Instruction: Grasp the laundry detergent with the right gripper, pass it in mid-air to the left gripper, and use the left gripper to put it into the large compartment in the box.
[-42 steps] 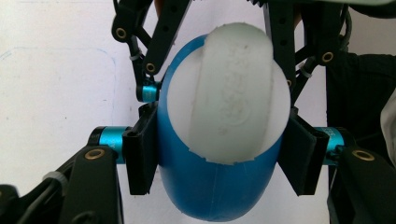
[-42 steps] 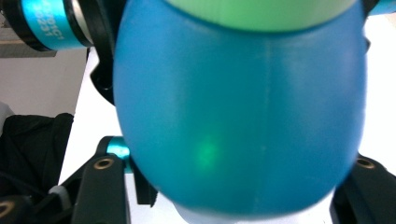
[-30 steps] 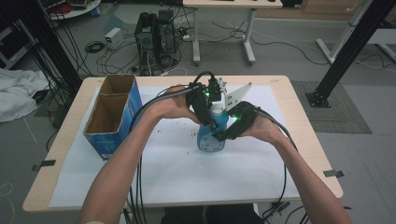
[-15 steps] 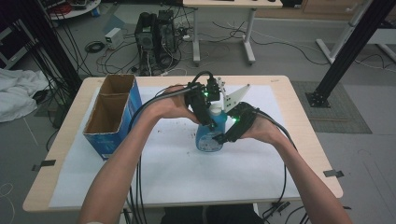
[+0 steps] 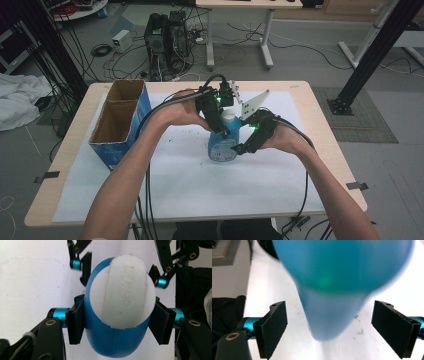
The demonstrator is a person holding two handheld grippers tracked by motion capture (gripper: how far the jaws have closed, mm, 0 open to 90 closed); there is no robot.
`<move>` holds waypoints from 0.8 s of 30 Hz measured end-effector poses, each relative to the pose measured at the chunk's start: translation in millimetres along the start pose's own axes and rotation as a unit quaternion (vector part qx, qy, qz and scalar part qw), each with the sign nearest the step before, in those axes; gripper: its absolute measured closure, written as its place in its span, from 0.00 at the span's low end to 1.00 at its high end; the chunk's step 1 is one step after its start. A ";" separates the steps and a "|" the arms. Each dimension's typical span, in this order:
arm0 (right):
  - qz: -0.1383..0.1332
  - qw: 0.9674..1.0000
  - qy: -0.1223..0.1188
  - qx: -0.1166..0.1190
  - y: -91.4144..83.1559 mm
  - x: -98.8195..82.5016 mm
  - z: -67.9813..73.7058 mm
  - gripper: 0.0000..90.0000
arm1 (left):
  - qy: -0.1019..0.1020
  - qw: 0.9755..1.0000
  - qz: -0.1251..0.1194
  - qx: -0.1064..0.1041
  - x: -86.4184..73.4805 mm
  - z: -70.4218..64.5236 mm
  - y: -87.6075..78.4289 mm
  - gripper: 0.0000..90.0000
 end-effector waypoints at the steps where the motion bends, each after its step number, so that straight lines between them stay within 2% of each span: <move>1: 0.007 1.000 0.001 -0.009 -1.7 -1.8 -0.5 0.14 | -0.006 1.000 0.000 0.001 -1.2 0.3 -1.5 0.42; 2: 0.013 1.000 -0.006 -0.016 -3.3 -4.4 -2.1 0.14 | -0.009 1.000 0.002 0.004 -2.4 1.1 -3.3 0.42; 3: 0.025 0.999 0.001 -0.024 -4.9 -7.8 -2.2 0.14 | -0.012 1.000 0.005 0.004 -4.1 2.0 -5.7 0.42; 4: 0.036 0.999 0.013 -0.017 -8.5 -11.7 -0.9 0.14 | -0.015 1.000 0.007 0.006 -5.1 2.7 -7.5 0.42; 5: 0.039 0.999 0.012 -0.016 -9.8 -14.1 -1.9 0.14 | -0.018 1.000 0.008 0.007 -6.3 3.9 -10.0 0.42; 7: 0.047 0.998 0.017 -0.030 -12.6 -20.3 -3.3 0.14 | -0.028 0.999 0.011 0.009 -9.2 5.9 -15.9 0.42; 10: 0.093 0.994 0.024 -0.053 -16.3 -34.1 -4.6 0.14 | -0.041 0.999 0.016 0.013 -14.0 10.2 -28.4 0.42; 11: 0.101 0.992 0.029 -0.064 -19.3 -38.4 -5.7 0.14 | -0.045 0.999 0.017 0.015 -15.8 12.3 -33.7 0.42; 12: 0.107 0.992 0.024 -0.068 -20.4 -42.6 -6.9 0.14 | -0.050 0.998 0.018 0.018 -17.8 14.2 -39.4 0.42; 13: 0.115 0.990 0.036 -0.072 -23.0 -47.4 -7.0 0.14 | -0.057 0.998 0.021 0.020 -20.1 16.3 -45.6 0.42; 16: 0.109 0.990 0.047 -0.073 -27.5 -57.3 -8.9 0.14 | -0.075 0.996 0.032 0.030 -27.2 23.4 -64.0 0.42; 17: 0.109 0.990 0.059 -0.072 -28.9 -60.3 -8.3 0.14 | -0.080 0.996 0.036 0.034 -30.0 25.8 -70.4 0.42; 18: 0.115 0.989 0.054 -0.080 -30.1 -64.2 -10.3 0.14 | -0.086 0.995 0.038 0.037 -32.7 27.9 -76.4 0.42; 19: 0.114 0.988 0.059 -0.080 -31.4 -66.8 -10.9 0.14 | -0.096 0.994 0.034 0.039 -35.2 29.2 -81.8 0.42; 20: 0.124 0.987 0.063 -0.083 -33.7 -70.2 -11.3 0.14 | -0.097 0.994 0.042 0.042 -39.2 31.8 -88.6 0.42; 21: 0.121 0.987 0.066 -0.083 -34.5 -72.1 -11.6 0.14 | -0.102 0.993 0.041 0.043 -42.7 33.9 -94.3 0.42; 22: 0.119 0.986 0.075 -0.084 -36.1 -73.5 -11.0 0.14 | -0.119 0.991 0.031 0.044 -45.1 34.2 -98.4 0.42; 24: 0.115 0.986 0.083 -0.083 -37.6 -76.0 -10.6 0.14 | -0.129 0.990 0.035 0.049 -53.9 37.9 -109.6 0.42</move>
Point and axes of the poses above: each handheld gripper's, and its own axes: y roughly forward along the jaws, x roughly out of its top, z roughly to its left, the point moved 5 cm from there along y, roughly forward along the jaws, and after that the axes turned 15 degrees about z, right-handed, at the moved point
